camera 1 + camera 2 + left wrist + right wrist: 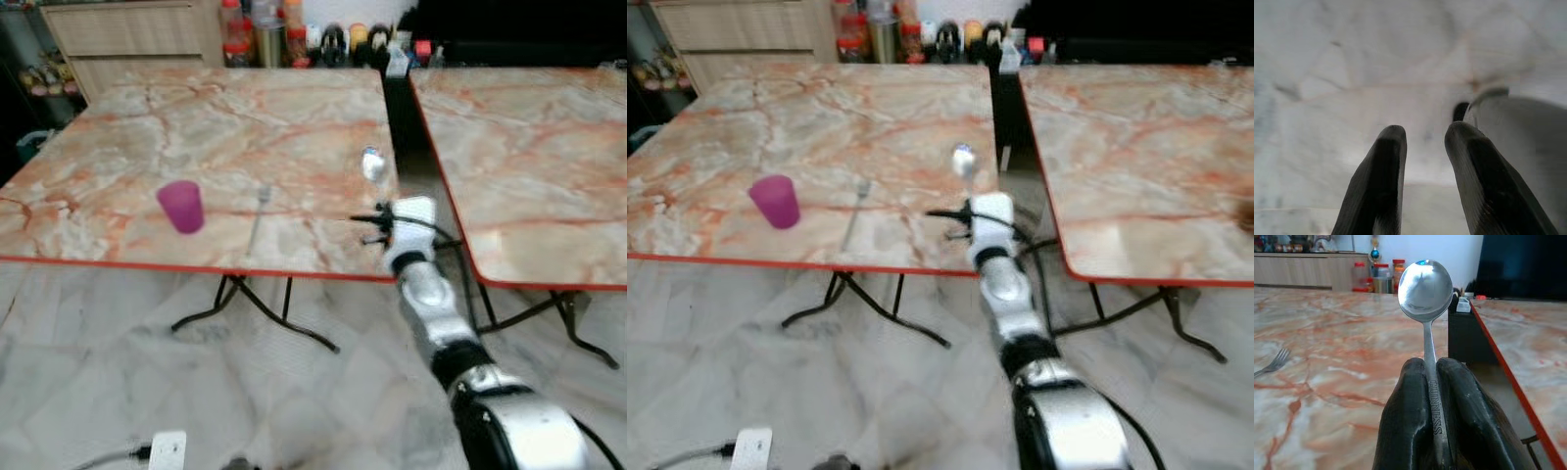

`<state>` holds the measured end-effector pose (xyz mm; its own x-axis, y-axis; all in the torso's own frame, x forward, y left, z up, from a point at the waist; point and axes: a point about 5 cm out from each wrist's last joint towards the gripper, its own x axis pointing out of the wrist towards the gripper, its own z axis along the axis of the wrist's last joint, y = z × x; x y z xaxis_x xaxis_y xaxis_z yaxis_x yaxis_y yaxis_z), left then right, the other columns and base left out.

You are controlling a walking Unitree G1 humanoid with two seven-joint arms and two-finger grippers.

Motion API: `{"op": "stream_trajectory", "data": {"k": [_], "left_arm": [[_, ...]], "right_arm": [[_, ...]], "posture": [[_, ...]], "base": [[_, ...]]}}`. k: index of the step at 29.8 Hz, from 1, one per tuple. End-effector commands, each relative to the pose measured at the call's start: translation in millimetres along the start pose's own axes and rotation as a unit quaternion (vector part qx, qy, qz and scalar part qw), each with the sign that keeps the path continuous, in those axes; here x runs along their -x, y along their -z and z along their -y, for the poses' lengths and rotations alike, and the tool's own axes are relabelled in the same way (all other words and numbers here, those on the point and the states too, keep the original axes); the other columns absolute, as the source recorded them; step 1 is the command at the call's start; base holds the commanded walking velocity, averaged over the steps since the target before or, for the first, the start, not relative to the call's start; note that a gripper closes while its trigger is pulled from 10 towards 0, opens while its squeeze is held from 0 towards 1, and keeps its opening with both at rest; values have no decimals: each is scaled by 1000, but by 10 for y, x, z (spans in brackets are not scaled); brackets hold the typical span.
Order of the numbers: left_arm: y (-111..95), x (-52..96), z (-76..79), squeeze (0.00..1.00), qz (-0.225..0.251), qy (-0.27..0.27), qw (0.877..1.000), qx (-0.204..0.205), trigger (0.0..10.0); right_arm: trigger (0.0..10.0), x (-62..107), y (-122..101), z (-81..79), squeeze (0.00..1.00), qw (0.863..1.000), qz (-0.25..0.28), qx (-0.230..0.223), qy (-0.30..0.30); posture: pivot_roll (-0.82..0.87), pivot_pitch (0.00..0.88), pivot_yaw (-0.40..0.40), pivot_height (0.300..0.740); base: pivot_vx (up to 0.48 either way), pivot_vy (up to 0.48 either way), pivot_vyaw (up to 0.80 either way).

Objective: Setting the table

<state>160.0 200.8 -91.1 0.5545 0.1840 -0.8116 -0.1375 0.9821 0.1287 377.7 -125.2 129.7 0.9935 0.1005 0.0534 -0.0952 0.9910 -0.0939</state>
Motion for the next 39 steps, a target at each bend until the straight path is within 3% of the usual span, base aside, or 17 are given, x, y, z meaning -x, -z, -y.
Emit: {"op": "stream_trajectory", "data": {"k": [1, 11, 24, 39], "left_arm": [[69, 10, -42, 0, -14, -5, 1000, 2, 10000], [67, 10, -33, 0, -14, -4, 1000, 2, 10000], [57, 8, -26, 0, -12, -4, 1000, 3, 10000], [-37, -6, 6, 0, 9, 4, 1000, 23, 10000]], "right_arm": [[10000, -16, -29, -135, 0, 1000, 2, -6, -16], [10000, -8, -15, -144, 0, 1000, -1, -2, -19], [10000, 14, 20, -128, 0, 1000, -4, -10, -14], [10000, 19, 30, -92, 0, 1000, -7, -12, -8]], "posture": [[111, 89, -19, 715], [107, 90, -19, 715], [99, 89, -17, 715], [87, 86, -17, 715]], "base": [[0, -345, 0], [0, -344, 0], [232, -338, 257], [88, 0, 0]]}}
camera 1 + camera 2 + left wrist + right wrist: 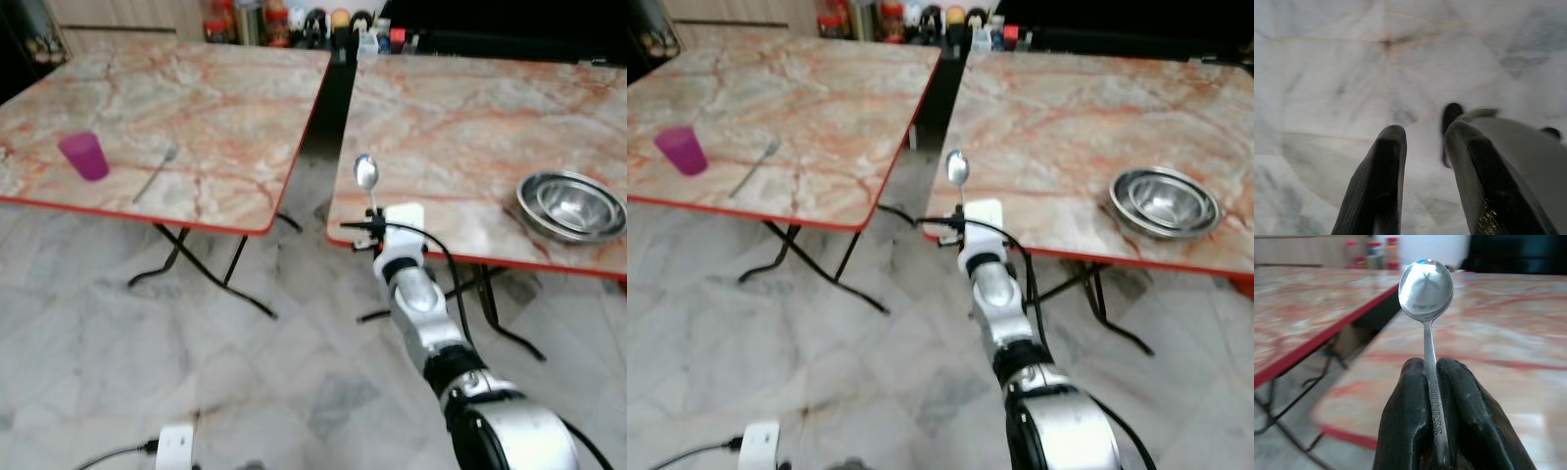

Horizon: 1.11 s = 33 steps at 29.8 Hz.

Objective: Setting the table

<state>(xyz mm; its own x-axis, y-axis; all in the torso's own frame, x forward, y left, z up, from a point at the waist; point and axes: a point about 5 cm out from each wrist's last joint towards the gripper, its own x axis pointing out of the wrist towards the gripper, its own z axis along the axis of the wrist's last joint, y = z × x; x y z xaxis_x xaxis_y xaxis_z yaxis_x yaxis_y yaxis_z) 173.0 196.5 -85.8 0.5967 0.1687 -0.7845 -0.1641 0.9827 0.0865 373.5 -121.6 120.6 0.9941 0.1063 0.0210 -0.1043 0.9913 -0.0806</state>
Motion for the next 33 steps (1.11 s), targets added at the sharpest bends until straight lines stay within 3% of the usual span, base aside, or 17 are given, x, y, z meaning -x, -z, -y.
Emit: {"op": "stream_trajectory", "data": {"k": [1, 15, 19, 33], "left_arm": [[99, 21, -51, 0, -16, -5, 1000, 0, 10000], [126, 27, -48, 0, -20, -2, 1000, -5, 10000], [109, 23, -42, 0, -17, -2, 1000, -10, 10000], [101, 23, -22, 0, -13, 3, 1000, -13, 10000]], "right_arm": [[10000, -24, -59, -45, 0, 1000, 9, -6, -3], [10000, -27, -70, -45, 0, 1000, 12, 5, -4], [10000, -28, -74, -50, 0, 1000, 14, 9, -5], [10000, -31, -77, -40, 0, 1000, 13, -1, 0]], "posture": [[87, 86, -17, 715], [89, 86, -18, 715], [87, 84, -17, 715], [91, 82, -22, 715]], "base": [[311, 0, 0], [360, 0, 0], [388, -277, 305], [0, -462, 0]]}}
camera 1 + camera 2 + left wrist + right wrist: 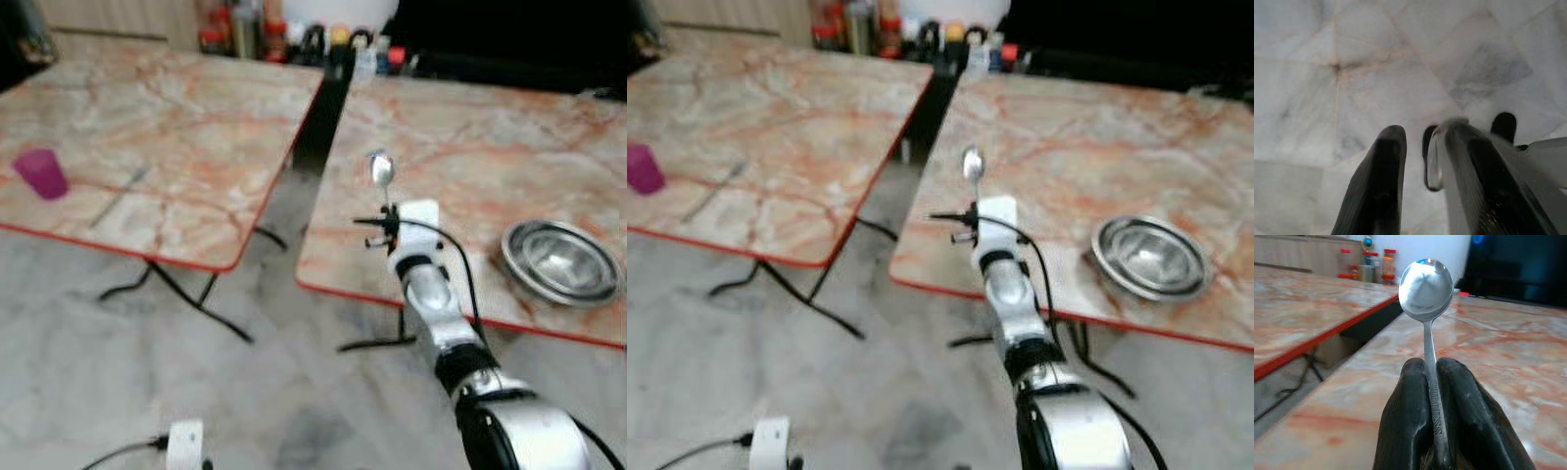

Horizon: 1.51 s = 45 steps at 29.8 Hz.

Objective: Setting the table

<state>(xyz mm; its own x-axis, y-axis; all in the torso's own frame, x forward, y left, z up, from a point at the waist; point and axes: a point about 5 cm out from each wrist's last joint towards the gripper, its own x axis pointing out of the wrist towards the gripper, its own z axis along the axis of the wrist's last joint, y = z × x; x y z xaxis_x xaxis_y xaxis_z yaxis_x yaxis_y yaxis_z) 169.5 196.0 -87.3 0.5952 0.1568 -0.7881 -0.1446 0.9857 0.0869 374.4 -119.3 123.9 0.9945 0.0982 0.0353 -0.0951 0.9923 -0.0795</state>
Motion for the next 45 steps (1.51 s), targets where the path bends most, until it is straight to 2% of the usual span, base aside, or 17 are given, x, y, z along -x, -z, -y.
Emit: {"op": "stream_trajectory", "data": {"k": [1, 15, 22, 26, 37, 39, 45], "left_arm": [[64, 13, -21, 0, -11, -3, 1000, -5, 10000], [61, 13, -20, 0, -9, -3, 1000, -4, 10000], [60, 13, -22, 0, -9, -4, 1000, -4, 10000], [63, 13, -28, 0, -10, -8, 1000, -4, 10000], [45, 11, -55, 0, -4, -14, 1000, 9, 10000], [31, 10, -55, 0, 1, -14, 1000, -4, 10000], [20, 7, -48, 0, 2, -13, 1000, -1, 10000]], "right_arm": [[10000, -20, -42, -22, 0, 1000, 6, -1, -4], [10000, -19, -45, -23, 0, 1000, 8, -5, -2], [10000, -15, -33, -25, 0, 1000, 4, -9, -1], [10000, -14, -31, -25, 0, 1000, 4, -11, 0], [10000, -5, -17, -56, 0, 1000, 2, -17, -1], [10000, -5, -17, -57, 0, 1000, 2, -18, -1], [10000, -7, -20, -57, 0, 1000, 2, -8, -2]], "posture": [[91, 82, -22, 715], [91, 83, -22, 715], [89, 84, -22, 715], [89, 85, -22, 715], [93, 87, -24, 715], [92, 86, -24, 715], [92, 85, -24, 715]], "base": [[0, -480, 0], [0, -480, 0], [0, 0, 0], [0, -442, 0], [0, 0, 0], [0, 0, 0], [0, -234, 0]]}}
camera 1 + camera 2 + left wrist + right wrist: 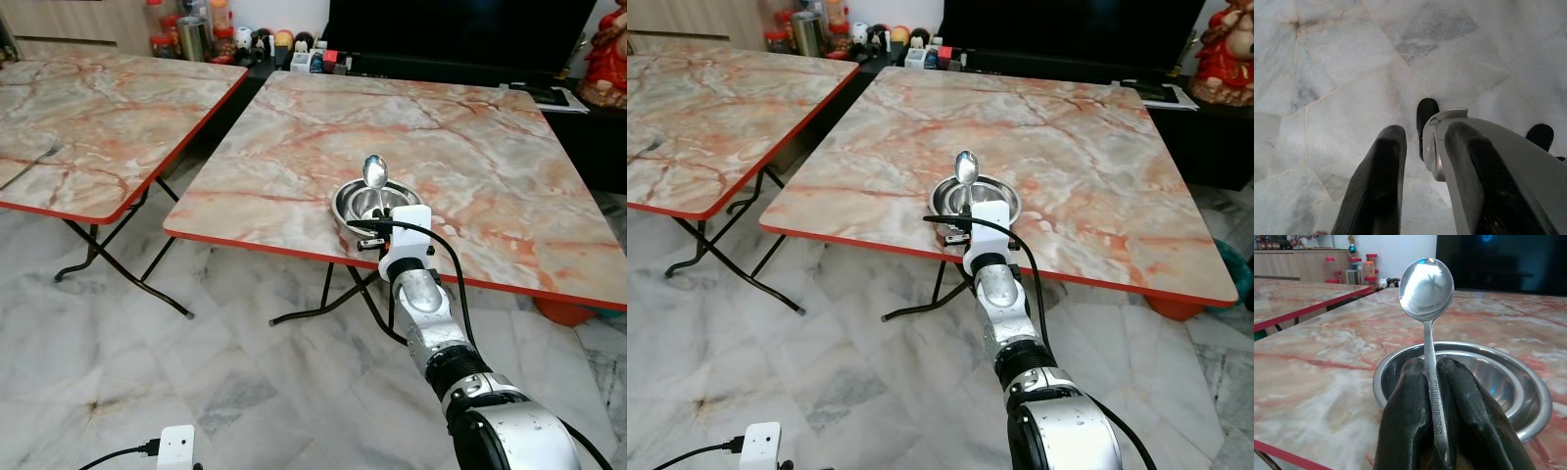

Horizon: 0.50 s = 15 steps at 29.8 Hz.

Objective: Setting the table

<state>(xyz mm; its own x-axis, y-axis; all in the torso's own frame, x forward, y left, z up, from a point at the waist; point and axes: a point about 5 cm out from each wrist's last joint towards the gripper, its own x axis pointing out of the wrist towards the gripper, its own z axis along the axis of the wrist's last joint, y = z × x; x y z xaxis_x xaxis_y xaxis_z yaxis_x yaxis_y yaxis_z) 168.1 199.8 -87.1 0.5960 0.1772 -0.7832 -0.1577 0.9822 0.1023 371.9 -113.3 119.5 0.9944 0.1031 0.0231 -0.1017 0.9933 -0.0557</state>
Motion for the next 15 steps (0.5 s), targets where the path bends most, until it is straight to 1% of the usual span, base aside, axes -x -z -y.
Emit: {"op": "stream_trajectory", "data": {"k": [1, 10, 12, 15], "left_arm": [[12, 3, -8, 0, 0, -3, 1000, -2, 10000], [25, 6, -20, 0, -2, -6, 1000, -3, 10000], [27, 6, -23, 0, -3, -8, 1000, 2, 10000], [18, 4, -34, 0, -2, -13, 1000, 7, 10000]], "right_arm": [[10000, -26, -58, 6, 0, 1000, 8, 4, 0], [10000, -27, -56, -3, 0, 1000, 7, -3, 0], [10000, -28, -57, -7, 0, 1000, 7, -3, -1], [10000, -28, -56, -16, 0, 1000, 6, -4, -3]], "posture": [[92, 85, -24, 715], [93, 85, -26, 715], [93, 85, -26, 715], [93, 84, -27, 715]], "base": [[0, -416, 0], [0, -472, 0], [0, -461, 0], [0, 0, 0]]}}
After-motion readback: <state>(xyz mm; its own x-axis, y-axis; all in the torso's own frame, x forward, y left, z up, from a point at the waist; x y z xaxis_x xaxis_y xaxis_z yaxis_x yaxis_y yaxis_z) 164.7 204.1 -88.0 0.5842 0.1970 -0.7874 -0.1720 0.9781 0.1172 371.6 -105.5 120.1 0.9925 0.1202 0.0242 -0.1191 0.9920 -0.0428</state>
